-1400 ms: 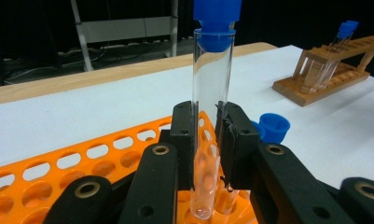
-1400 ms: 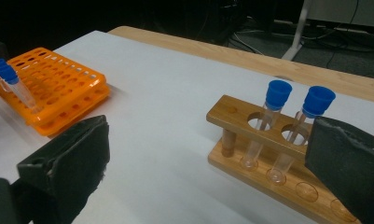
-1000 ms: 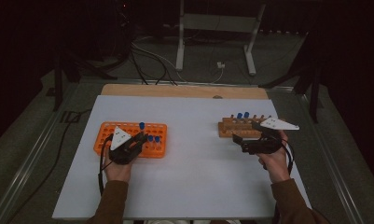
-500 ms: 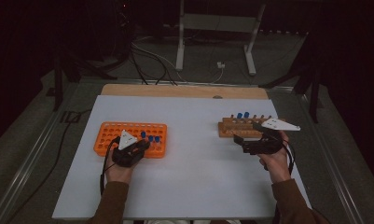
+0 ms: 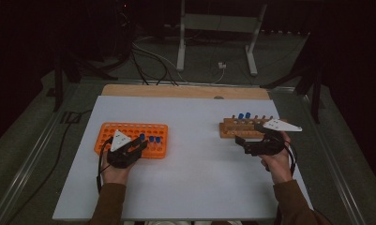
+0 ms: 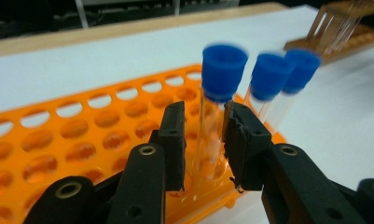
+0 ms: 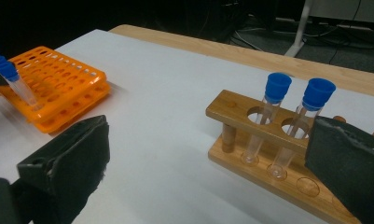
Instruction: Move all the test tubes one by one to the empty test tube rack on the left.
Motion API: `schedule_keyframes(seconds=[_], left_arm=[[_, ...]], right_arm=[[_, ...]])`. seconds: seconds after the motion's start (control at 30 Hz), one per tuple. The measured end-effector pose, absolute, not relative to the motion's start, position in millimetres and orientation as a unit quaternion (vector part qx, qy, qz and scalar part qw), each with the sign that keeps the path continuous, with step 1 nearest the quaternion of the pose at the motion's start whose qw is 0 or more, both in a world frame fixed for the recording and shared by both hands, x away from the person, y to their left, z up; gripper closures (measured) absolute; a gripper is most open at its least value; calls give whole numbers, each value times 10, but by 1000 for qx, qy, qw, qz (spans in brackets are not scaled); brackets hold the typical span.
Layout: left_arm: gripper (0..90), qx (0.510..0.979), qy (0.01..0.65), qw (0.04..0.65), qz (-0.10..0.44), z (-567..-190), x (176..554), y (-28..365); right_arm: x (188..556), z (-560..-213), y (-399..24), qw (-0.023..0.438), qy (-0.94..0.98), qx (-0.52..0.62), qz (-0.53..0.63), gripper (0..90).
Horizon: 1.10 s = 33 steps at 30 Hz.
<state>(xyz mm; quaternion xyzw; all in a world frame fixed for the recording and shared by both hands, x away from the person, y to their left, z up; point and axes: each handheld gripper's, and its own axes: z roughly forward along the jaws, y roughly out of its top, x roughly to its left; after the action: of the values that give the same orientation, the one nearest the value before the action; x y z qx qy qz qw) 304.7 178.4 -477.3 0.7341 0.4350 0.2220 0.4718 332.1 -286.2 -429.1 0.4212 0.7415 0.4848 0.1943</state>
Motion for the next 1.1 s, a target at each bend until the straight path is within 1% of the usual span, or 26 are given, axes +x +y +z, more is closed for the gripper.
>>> schedule_keyframes(seconds=[0.03,0.1,0.27,0.4,0.47,0.63,0.9,1.03,1.1], left_arm=[[760,736,434,471,220,-4770,3044,1777],[781,742,435,461,219,-4767,3052,1754],[784,761,430,433,220,-4813,3071,1692],[782,758,436,435,215,-4815,3072,1714],[765,754,440,438,212,-4823,3067,1731],[641,743,445,455,210,-4812,3037,1794],[488,706,450,505,208,-4748,2949,1951],[310,689,459,517,215,-4723,2929,2002],[237,683,464,520,220,-4716,2927,2018]], right_arm=[[3321,-4290,-2862,194,742,421,485,0],[3320,-4287,-2861,195,742,421,485,0],[3321,-4274,-2878,198,741,421,484,0],[3326,-4250,-2898,202,740,422,484,0],[3334,-4235,-2913,204,737,424,484,0],[3397,-4186,-2968,215,736,430,477,0],[3530,-4137,-3056,232,728,447,466,0],[3627,-4151,-3094,234,725,458,457,50],[3677,-4174,-3099,234,726,462,452,65]])
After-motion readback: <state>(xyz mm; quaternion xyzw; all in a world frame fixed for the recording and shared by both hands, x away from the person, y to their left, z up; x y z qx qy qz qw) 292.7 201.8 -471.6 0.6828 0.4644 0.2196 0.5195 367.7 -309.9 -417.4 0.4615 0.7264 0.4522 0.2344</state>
